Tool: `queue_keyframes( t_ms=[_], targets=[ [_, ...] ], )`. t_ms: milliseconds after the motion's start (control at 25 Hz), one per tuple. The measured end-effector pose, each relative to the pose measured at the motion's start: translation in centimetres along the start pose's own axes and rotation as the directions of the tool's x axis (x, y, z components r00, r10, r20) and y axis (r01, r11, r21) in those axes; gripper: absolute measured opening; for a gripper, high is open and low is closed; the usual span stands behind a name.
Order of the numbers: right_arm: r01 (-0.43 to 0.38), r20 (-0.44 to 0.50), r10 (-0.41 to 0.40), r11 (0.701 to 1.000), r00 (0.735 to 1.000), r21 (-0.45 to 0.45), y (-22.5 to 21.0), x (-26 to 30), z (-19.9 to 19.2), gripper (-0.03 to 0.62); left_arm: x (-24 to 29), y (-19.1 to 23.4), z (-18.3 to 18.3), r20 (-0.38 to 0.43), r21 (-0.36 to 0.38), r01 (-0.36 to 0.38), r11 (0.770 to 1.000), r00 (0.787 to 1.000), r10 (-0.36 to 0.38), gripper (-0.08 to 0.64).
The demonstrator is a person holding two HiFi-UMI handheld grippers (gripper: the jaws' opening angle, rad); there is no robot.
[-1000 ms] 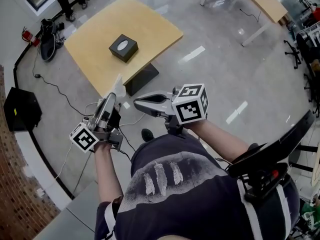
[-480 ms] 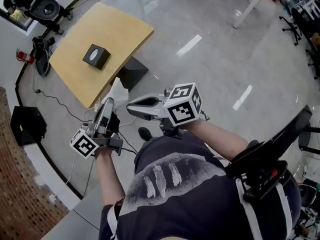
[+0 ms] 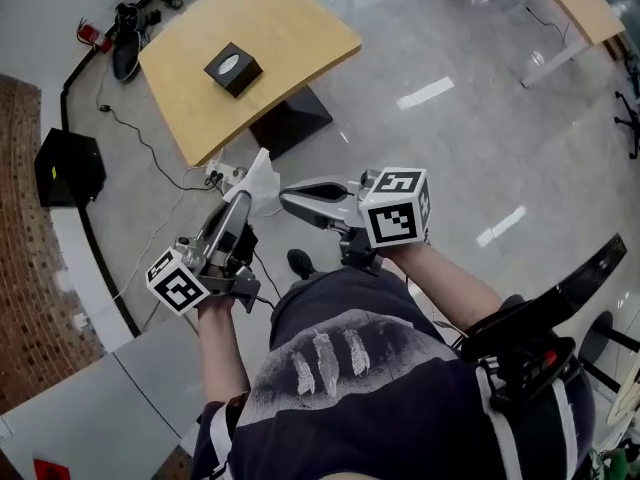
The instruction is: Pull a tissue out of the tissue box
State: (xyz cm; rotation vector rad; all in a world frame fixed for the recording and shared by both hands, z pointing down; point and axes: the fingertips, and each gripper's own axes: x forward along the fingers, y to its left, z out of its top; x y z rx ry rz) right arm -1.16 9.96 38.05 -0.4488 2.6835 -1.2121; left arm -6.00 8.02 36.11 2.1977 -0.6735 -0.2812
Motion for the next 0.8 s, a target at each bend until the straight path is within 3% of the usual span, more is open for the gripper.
queue_keyframes(
  t_ms=[320,480,800],
  targets=[
    [-0.023,-0.023,0.021,0.998,1.000,-0.058,1.6,3.0,-0.7,-0.002,-4.1,-3.2,2.1,0.053,0.150,-0.006,0.989,0.999,-0.002,0.002],
    [-0.021,-0.038,0.017,0.996,0.999,-0.085,4.0,5.0,-2.6,-0.002,-8.1,-4.0,1.8,0.083,0.158,0.006,0.987,0.996,-0.020,0.002],
    [0.048,-0.019,-0.050,0.996,0.999,-0.069,11.3,6.9,-9.2,-0.002,-17.1,-7.5,0.6,0.077,0.157,0.102,0.982,0.990,-0.115,0.002]
  ],
)
